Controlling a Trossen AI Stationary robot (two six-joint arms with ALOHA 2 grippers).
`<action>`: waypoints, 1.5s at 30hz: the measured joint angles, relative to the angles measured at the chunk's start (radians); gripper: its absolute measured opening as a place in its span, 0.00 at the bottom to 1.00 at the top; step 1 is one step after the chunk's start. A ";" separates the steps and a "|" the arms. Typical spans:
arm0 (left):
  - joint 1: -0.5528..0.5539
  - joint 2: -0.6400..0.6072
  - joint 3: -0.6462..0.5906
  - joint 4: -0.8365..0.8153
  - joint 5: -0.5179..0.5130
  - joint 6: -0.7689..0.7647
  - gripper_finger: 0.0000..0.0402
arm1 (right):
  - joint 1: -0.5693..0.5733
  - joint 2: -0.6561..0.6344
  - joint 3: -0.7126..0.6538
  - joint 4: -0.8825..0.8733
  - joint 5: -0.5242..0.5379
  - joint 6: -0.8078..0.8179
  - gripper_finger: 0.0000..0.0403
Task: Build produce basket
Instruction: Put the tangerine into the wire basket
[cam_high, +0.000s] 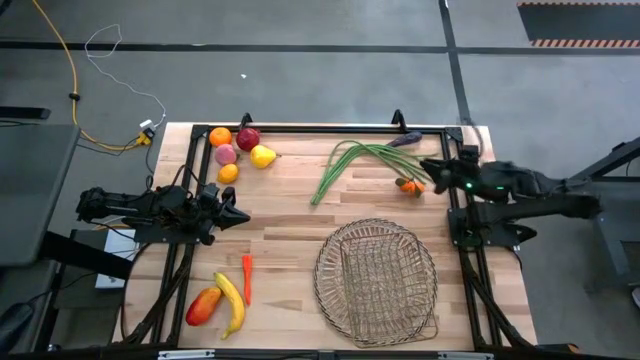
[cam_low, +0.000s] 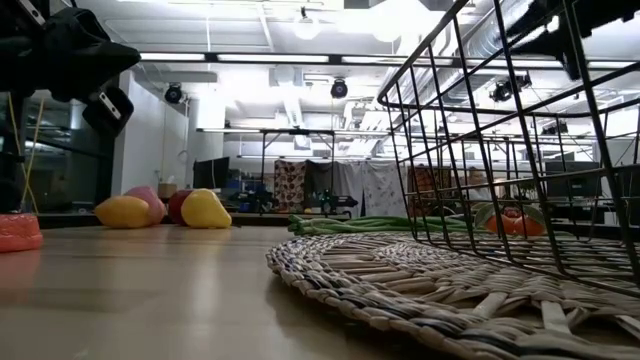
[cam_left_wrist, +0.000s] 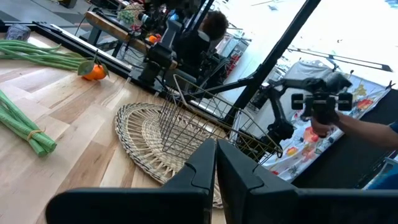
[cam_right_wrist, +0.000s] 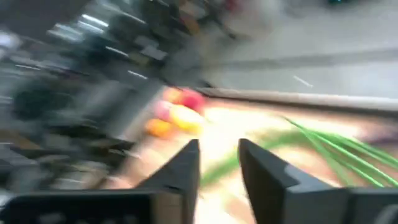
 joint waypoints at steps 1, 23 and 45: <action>0.000 0.000 0.000 0.000 0.000 0.000 0.01 | -0.008 0.047 0.038 -0.087 0.011 0.070 0.37; 0.000 0.000 0.000 0.000 0.000 0.000 0.01 | -0.610 0.691 0.207 -0.421 -0.514 -0.094 0.65; 0.000 0.000 0.000 0.000 0.000 0.000 0.01 | -0.792 0.932 0.207 -0.370 -0.639 -0.228 0.33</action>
